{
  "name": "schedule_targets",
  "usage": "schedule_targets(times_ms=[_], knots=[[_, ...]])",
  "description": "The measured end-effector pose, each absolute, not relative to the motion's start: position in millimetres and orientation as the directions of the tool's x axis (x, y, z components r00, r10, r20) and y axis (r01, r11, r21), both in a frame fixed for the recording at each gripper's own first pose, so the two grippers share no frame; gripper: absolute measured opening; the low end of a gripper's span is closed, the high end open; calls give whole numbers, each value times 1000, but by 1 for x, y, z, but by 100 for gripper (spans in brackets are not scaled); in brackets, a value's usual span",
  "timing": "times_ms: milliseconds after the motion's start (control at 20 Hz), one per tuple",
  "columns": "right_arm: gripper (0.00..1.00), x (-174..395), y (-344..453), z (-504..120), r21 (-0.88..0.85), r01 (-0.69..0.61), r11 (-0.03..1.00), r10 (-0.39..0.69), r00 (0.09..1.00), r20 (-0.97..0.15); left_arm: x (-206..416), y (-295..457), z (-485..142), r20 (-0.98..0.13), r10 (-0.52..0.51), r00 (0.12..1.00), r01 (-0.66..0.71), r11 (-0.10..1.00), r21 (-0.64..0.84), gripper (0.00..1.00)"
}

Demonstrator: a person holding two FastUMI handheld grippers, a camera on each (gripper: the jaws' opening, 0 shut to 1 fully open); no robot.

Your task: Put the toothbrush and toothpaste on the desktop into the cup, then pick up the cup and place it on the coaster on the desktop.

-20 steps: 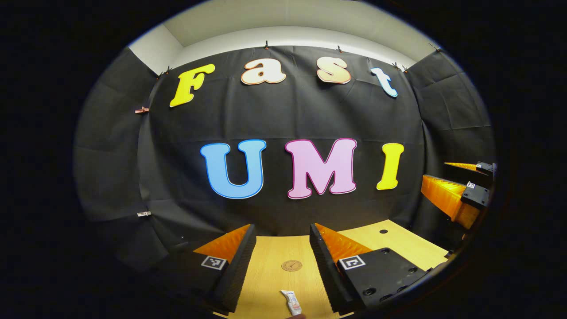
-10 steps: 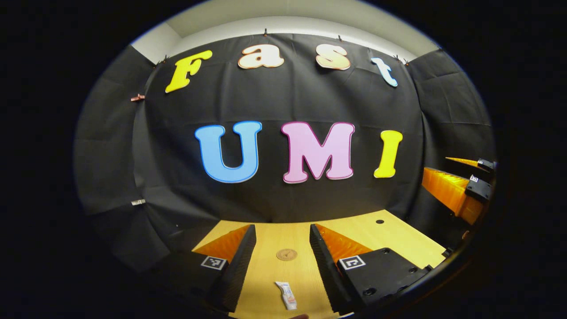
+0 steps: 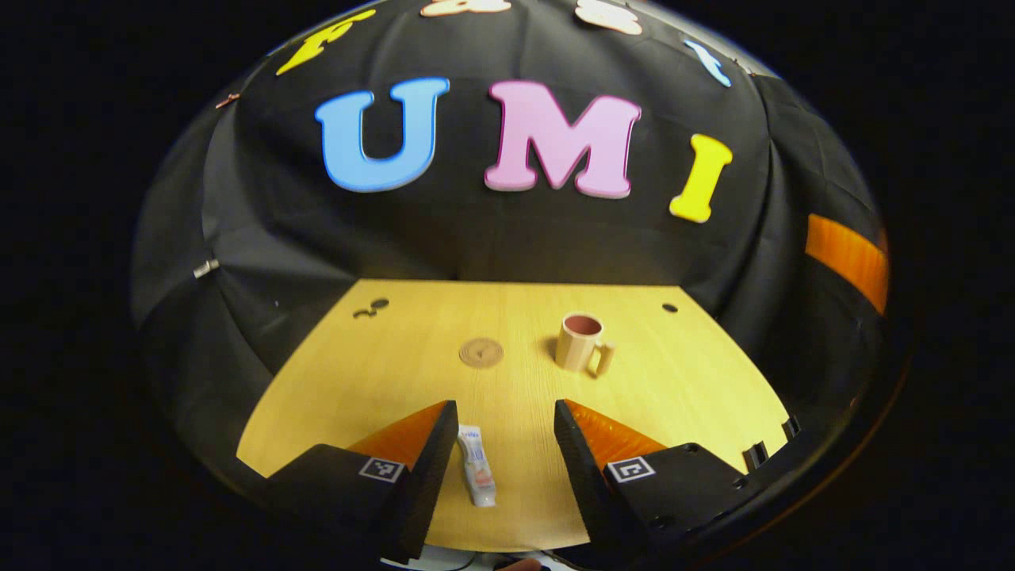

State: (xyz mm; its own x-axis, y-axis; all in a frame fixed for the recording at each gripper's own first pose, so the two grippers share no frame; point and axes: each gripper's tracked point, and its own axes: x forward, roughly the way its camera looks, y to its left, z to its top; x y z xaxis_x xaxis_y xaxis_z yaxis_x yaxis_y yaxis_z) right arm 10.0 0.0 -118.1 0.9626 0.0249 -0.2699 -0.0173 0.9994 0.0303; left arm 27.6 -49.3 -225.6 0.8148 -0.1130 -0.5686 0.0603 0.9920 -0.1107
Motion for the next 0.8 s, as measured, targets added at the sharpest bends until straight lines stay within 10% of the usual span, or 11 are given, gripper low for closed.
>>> schedule_targets(times_ms=[800], knots=[[89, 22, -12, -248, 93, 1, 996, 48, 845, -533, 71, -28, -405, -839, 5, 545, -38, 999, -19, 78]])
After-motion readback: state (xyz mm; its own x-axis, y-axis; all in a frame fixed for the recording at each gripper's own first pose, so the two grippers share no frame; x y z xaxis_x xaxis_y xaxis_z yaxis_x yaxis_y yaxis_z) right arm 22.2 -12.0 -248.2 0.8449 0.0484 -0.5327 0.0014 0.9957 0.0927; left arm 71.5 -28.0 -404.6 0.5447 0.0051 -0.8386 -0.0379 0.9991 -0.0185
